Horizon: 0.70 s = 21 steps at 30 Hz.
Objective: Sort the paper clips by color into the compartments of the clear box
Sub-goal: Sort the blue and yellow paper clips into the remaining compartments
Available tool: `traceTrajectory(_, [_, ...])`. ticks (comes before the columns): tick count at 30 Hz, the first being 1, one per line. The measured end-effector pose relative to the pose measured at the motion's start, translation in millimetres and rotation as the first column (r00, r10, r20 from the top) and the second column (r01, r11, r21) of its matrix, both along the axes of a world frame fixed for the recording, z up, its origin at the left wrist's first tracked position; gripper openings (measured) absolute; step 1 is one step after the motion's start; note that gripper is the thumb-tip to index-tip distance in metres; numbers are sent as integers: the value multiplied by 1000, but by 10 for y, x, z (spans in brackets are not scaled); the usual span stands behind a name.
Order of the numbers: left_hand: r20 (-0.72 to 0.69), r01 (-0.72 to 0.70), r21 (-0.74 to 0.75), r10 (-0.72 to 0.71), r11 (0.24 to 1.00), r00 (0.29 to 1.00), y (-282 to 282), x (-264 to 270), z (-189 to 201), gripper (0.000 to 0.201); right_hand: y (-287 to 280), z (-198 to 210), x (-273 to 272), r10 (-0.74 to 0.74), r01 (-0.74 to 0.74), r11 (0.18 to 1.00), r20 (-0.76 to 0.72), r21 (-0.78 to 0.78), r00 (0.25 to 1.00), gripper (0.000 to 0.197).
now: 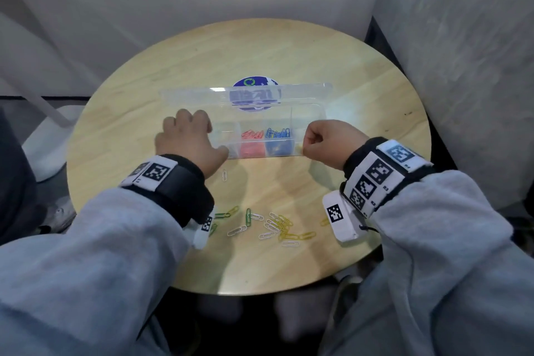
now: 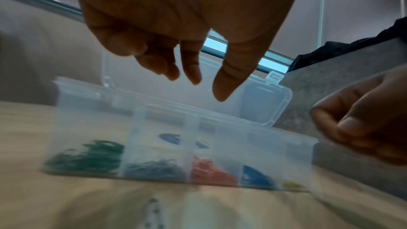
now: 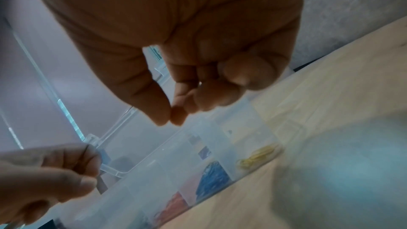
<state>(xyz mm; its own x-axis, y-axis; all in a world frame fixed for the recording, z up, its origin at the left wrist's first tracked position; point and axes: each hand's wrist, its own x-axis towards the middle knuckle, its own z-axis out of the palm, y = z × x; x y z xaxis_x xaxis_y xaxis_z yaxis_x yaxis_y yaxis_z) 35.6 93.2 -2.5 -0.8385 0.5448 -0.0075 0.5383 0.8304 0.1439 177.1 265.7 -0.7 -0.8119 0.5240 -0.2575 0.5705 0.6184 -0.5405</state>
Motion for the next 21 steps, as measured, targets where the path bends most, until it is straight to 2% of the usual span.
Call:
traceTrajectory(1, [-63,3,-64,-7,998,998,-48,-42,-1,42,3,6,-11,6,-4,999,-38,50,999,5])
traceTrajectory(3, [-77,84,-158,-97,984,992,-95,-126,-14,41,14,4,-37,21,-5,988,-104,152,994,3])
traceTrajectory(7, [-62,258,-276,-285,926,957,-71,-193,-90,22,17,-32,-106,58,-17,962,-142,272,988,24])
traceTrajectory(10, [-67,261,-254,-286,931,956,-70,-177,-129,18,-41,-78,-168,128,-98,932,-66,348,990,32])
traceTrajectory(14, [-11,310,-223,-321,924,947,-62,-109,-188,30,-88,-159,-248,197,-185,896,12,405,980,37])
traceTrajectory(18, [74,386,-245,-380,889,922,-71,-72,-230,42,-82,-265,-309,98,-128,937,106,324,990,41])
traceTrajectory(21, [91,392,-268,-382,880,920,-71,-86,-215,44,-137,-260,-346,135,-162,886,93,434,986,41])
